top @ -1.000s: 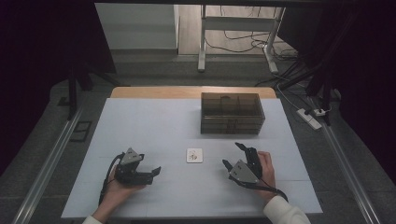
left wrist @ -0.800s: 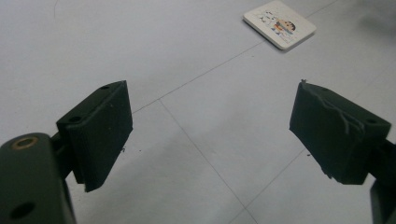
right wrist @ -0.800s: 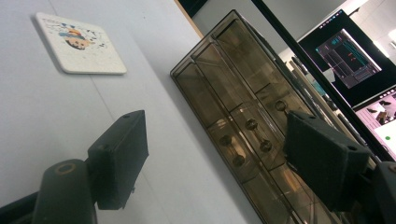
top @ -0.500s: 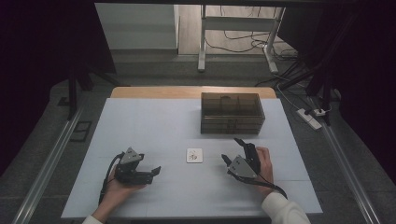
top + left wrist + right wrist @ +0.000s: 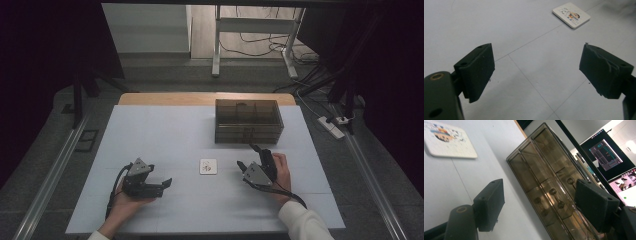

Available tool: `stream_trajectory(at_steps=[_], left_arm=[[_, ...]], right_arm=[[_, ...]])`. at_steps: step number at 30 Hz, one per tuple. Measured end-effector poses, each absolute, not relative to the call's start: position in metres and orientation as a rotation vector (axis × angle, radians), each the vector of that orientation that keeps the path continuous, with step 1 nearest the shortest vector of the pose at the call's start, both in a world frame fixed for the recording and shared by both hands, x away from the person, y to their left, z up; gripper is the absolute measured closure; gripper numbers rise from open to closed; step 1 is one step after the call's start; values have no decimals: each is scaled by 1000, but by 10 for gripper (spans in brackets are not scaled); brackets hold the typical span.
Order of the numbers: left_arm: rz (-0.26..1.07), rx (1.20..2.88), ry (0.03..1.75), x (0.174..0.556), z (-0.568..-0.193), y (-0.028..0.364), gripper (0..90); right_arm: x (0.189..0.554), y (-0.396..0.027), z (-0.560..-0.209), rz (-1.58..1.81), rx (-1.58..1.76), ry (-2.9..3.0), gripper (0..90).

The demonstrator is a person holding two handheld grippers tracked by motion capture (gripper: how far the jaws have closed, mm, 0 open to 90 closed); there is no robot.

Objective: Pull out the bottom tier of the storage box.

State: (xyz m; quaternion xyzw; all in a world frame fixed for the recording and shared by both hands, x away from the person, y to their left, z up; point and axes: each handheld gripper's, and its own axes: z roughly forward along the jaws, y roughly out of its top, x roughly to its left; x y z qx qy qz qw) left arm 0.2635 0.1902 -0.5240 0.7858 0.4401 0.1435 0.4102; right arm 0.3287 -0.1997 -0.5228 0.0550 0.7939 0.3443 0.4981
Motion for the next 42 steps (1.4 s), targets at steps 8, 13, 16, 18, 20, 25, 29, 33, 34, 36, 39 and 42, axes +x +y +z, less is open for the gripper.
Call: stream_trajectory(at_steps=[8, 13, 16, 18, 20, 25, 29, 33, 34, 36, 39, 42], left_arm=[[365, 1985, 1111, 264, -525, 190, 131], [368, 1988, 1113, 264, -525, 190, 132], [370, 1987, 1115, 264, -525, 190, 132], [376, 1989, 1117, 264, -525, 190, 132], [377, 1989, 1117, 264, -525, 190, 132], [377, 1988, 1118, 264, -525, 190, 132], [381, 1988, 1120, 264, -525, 191, 132], [386, 1987, 1125, 264, -525, 191, 133], [385, 1987, 1126, 264, -525, 191, 133], [385, 1988, 1126, 264, -525, 191, 133], [385, 1987, 1126, 265, -525, 191, 133], [384, 1986, 1126, 264, -525, 191, 133]], right_arm=[[337, -204, -524, 802, 115, 1914, 249], [341, -205, -525, 789, 116, 1914, 255], [343, -206, -524, 788, 115, 1920, 260], [345, -207, -525, 786, 121, 1917, 273], [346, -207, -525, 785, 120, 1918, 276], [349, -207, -527, 784, 117, 1920, 282], [351, -208, -528, 781, 111, 1929, 285], [353, -209, -528, 781, 118, 1935, 291], [354, -209, -529, 783, 116, 1934, 295], [354, -209, -529, 780, 115, 1935, 296], [356, -209, -531, 771, 107, 1940, 315], [357, -208, -532, 770, 102, 1943, 318]])
